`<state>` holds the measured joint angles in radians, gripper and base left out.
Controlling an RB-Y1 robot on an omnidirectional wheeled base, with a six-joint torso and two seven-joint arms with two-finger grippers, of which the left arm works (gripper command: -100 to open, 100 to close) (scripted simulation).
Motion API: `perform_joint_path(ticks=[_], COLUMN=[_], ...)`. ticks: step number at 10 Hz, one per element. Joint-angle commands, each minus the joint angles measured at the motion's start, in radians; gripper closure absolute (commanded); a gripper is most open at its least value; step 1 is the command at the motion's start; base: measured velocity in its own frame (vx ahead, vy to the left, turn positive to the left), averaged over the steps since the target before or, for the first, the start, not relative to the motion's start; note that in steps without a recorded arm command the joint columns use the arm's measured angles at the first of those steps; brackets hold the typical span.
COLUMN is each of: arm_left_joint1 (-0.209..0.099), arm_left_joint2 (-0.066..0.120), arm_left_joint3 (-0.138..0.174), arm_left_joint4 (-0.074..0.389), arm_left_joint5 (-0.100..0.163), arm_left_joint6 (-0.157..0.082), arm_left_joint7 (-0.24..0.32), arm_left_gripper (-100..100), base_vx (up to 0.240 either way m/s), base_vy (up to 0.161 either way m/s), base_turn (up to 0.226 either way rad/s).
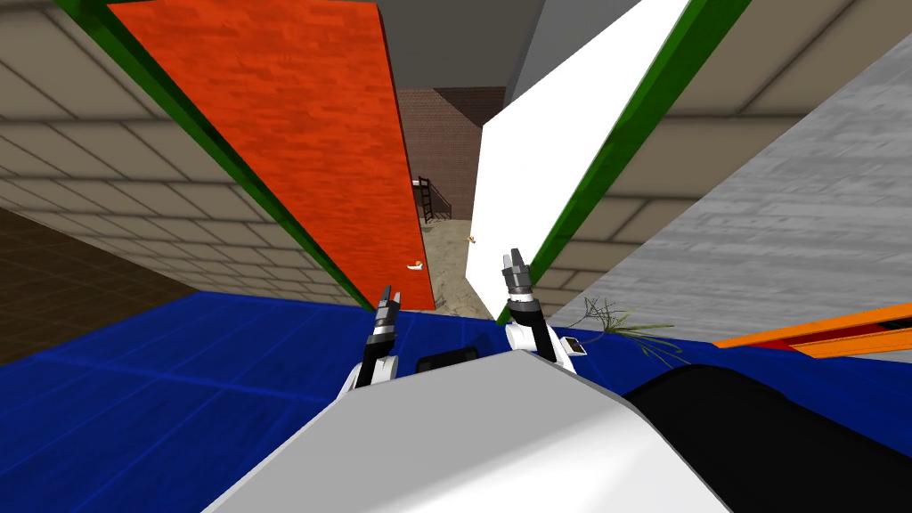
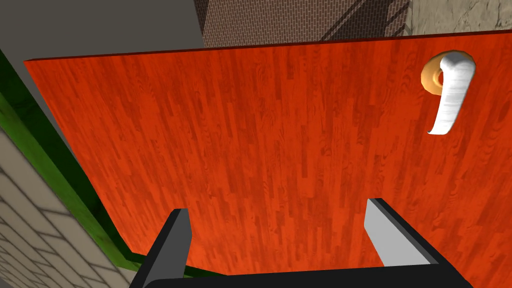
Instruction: Push the door open
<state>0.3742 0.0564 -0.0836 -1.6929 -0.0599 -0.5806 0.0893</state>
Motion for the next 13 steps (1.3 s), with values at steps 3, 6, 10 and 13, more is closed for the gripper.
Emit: perform_joint_path(ticks=[3, 6, 10, 13], arm_left_joint1=[-0.025, -0.04, -0.056, -0.077], arm_left_joint2=[0.001, 0.002, 0.003, 0.002], arm_left_joint3=[-0.011, -0.019, -0.028, -0.039], arm_left_joint4=[0.095, 0.173, 0.244, 0.341], arm_left_joint5=[-0.001, -0.001, -0.002, -0.002], arm_left_joint6=[-0.029, -0.046, -0.062, -0.086], arm_left_joint7=[-0.007, -0.01, -0.013, -0.017], arm_left_gripper=[-100, -100, -100, -100], base_vx=[0.06, 0.051, 0.059, 0.067], base_vy=[0.061, 0.055, 0.071, 0.07], base_turn=[-0.051, -0.043, -0.04, -0.055])
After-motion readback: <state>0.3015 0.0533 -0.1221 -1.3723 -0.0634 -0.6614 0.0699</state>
